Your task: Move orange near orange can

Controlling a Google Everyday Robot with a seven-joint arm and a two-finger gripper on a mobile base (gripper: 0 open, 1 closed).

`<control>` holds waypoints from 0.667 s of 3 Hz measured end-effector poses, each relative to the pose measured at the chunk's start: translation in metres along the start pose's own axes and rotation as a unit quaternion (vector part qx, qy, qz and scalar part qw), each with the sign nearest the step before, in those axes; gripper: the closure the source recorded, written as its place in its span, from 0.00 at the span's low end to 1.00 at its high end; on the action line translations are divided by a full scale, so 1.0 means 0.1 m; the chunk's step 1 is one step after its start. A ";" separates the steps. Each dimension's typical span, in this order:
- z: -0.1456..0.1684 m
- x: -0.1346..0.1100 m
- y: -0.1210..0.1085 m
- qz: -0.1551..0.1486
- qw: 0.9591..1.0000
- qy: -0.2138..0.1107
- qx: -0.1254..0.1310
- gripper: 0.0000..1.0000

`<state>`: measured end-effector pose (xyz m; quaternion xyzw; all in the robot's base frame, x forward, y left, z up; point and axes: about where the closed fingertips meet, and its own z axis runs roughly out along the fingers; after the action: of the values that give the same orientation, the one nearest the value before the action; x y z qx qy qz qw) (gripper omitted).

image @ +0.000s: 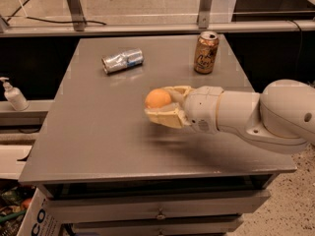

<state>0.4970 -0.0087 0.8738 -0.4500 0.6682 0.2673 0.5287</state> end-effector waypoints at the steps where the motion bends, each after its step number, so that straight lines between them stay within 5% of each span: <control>1: 0.01 0.04 -0.09 -0.004 1.000 0.008 0.008 1.00; 2: -0.03 0.21 -0.37 -0.008 0.999 0.027 0.036 1.00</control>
Offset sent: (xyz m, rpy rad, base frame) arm 0.0609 -0.0630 -0.0330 -0.1121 -0.0198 -0.1549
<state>0.5269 -0.0348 0.8588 -0.4433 0.6877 0.2262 0.5285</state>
